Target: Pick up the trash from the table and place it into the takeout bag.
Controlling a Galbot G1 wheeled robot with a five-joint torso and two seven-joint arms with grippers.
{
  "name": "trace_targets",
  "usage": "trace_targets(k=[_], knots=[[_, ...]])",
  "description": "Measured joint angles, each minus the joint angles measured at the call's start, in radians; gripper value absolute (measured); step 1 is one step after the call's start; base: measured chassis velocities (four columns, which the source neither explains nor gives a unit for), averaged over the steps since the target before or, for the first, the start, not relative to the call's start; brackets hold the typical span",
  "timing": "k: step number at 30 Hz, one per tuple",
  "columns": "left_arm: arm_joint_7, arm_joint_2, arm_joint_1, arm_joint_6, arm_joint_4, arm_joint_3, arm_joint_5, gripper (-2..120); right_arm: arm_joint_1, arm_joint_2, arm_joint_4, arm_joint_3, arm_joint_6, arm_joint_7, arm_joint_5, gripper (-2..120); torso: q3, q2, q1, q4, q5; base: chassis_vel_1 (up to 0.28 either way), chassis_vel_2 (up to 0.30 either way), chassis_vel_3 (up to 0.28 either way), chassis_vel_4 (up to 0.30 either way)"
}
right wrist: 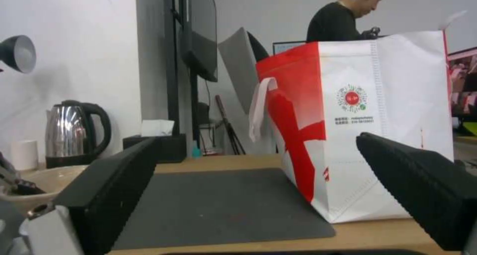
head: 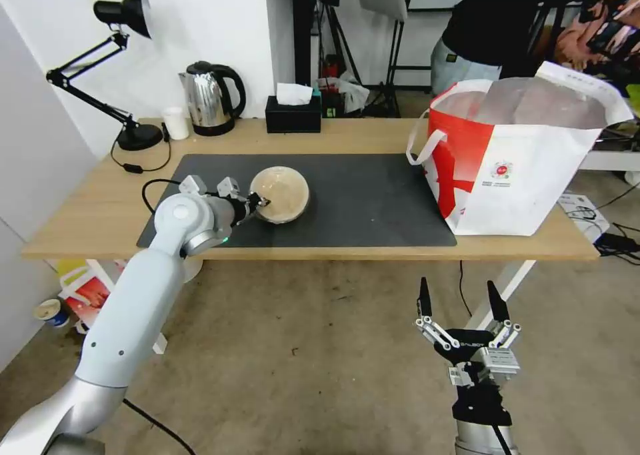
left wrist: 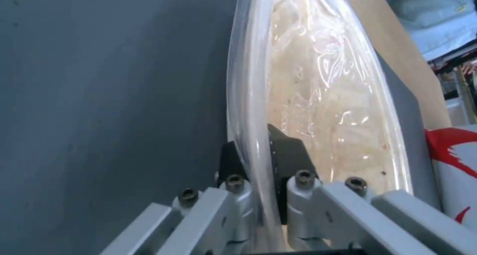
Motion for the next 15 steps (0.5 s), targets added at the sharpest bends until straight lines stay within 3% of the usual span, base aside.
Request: trace_targets(k=[8, 15], knots=[[0.006, 0.000, 0.007, -0.004, -0.011, -0.001, 0.003, 1, 0.000, 0.000, 0.000, 0.000, 0.000, 0.000, 0.000, 100, 0.000, 0.000, 0.000, 0.0001, 0.0001, 0.000, 0.000, 0.000, 0.000], [0.013, 0.010, 0.013, -0.033, -0.073, -0.008, -0.002, 1, 0.000, 0.000, 0.000, 0.000, 0.000, 0.000, 0.000, 100, 0.000, 0.000, 0.000, 0.0000, 0.0001, 0.000, 0.000, 0.000, 0.000]])
